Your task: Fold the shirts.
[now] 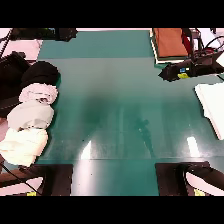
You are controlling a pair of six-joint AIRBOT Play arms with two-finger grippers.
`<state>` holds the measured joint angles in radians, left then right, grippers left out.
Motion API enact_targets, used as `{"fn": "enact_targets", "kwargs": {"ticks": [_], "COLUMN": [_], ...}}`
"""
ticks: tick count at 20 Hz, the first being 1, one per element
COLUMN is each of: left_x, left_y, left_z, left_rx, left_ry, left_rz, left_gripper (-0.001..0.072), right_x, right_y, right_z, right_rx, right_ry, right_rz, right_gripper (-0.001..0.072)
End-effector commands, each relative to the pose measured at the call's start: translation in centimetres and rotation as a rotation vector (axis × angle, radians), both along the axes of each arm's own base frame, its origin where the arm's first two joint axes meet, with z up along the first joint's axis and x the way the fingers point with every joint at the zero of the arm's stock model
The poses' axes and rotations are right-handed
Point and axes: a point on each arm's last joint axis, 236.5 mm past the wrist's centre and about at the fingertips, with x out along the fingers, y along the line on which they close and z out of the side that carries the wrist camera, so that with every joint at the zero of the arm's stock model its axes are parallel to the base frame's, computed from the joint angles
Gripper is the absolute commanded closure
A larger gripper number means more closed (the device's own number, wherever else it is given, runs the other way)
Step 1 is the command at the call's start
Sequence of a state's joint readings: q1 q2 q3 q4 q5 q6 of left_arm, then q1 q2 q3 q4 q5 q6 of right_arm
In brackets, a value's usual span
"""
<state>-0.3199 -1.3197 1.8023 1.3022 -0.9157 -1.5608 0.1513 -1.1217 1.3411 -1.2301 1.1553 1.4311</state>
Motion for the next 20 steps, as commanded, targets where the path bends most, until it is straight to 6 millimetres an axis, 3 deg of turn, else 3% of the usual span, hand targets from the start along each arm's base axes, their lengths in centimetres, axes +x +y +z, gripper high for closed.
{"fn": "enact_targets", "kwargs": {"ticks": [1,2,3,4,8,10,13,16,20], "left_x": [2.3,3.5,4.8,5.7,8.3,9.1,9.5,10.5,12.3], "left_y": [3.2,5.7,9.0,12.3,22.9,26.3,29.7,31.5,31.6], "left_z": [1.3,0.4,-1.5,-4.1,-16.7,-22.0,-28.0,-31.3,-31.2], "left_rx": [0.12,0.18,0.217,0.249,0.328,0.342,0.348,0.345,0.332], "left_ry": [-0.131,-0.124,-0.067,0.014,0.352,0.459,0.567,0.585,0.51], "left_rz": [0.091,0.167,0.263,0.343,0.518,0.563,0.606,0.625,0.627], "left_gripper": [0.0644,0.0384,0.0172,0.0141,0.0139,0.0139,0.0139,0.014,0.0143], "right_x": [0.0,0.0,0.0,0.0,0.0,0.0,0.0,0.0,0.0], "right_y": [0.0,0.0,0.0,0.0,0.0,0.0,0.1,0.1,0.1], "right_z": [0.0,0.1,0.0,0.1,0.1,0.1,0.1,0.1,0.1], "right_rx": [0.0,0.0,0.0,0.001,0.001,0.001,0.001,0.001,0.002], "right_ry": [-0.001,-0.001,-0.001,-0.002,-0.003,-0.002,-0.002,-0.002,-0.003], "right_rz": [0.001,0.001,0.001,0.0,0.0,0.0,0.0,0.001,0.001], "right_gripper": [0.0687,0.0687,0.0687,0.0687,0.0687,0.0687,0.0687,0.0687,0.0687]}}
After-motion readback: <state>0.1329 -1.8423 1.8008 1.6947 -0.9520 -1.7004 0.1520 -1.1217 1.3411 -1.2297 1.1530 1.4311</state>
